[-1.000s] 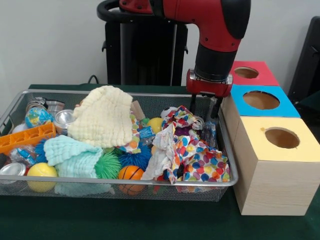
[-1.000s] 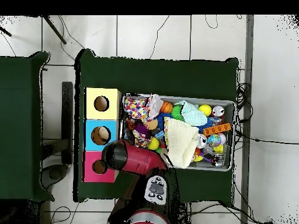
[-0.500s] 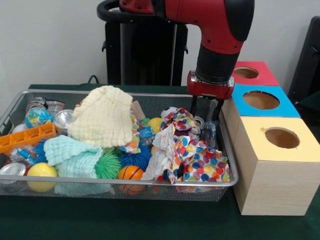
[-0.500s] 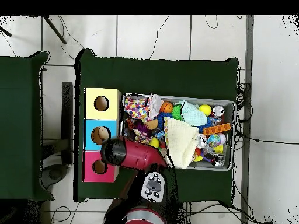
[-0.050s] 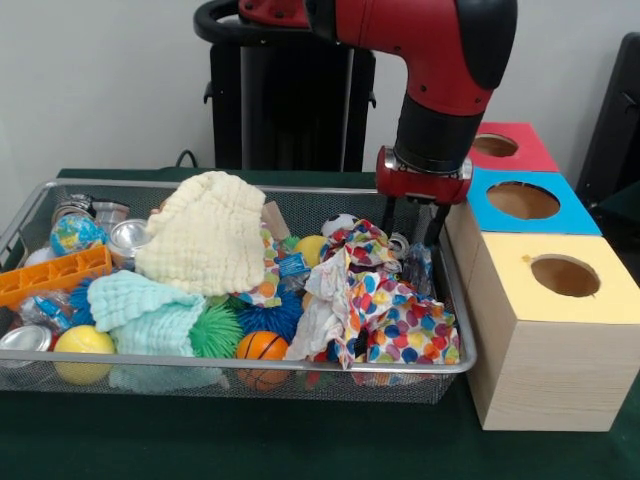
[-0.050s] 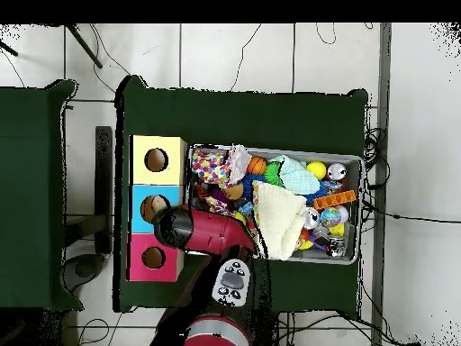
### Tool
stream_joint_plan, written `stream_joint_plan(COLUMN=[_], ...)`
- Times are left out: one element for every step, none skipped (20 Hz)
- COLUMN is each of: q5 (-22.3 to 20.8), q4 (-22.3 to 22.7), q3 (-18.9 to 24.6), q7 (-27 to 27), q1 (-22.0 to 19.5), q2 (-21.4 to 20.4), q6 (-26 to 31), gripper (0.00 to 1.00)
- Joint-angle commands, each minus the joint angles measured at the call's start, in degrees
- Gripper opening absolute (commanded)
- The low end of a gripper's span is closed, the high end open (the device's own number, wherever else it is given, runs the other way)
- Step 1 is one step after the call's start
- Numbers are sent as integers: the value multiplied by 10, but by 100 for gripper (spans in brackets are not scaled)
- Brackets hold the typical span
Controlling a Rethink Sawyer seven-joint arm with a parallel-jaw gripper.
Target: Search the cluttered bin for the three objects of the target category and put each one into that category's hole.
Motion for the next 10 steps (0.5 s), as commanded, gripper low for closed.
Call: stream_joint_plan(q5=[45,45,44,42,41,40,39,39,42,45], q4=[-109,-109,-111,-109,-104,-101,-99,-98,-94,-92], q3=[72,73,73,74,79,83,84,84,94,99], q7=[126,125,123,122,119,117,116,117,115,115], q1=[9,7,6,5,2,0,-2,-2,-9,-11], q2=[28,30,33,35,36,37,38,37,35,29], q6=[-11,-13,-14,-19,-27,-31,-34,-34,-38,-33], gripper=[100,100,100,100,100,100,100,100,100,100])
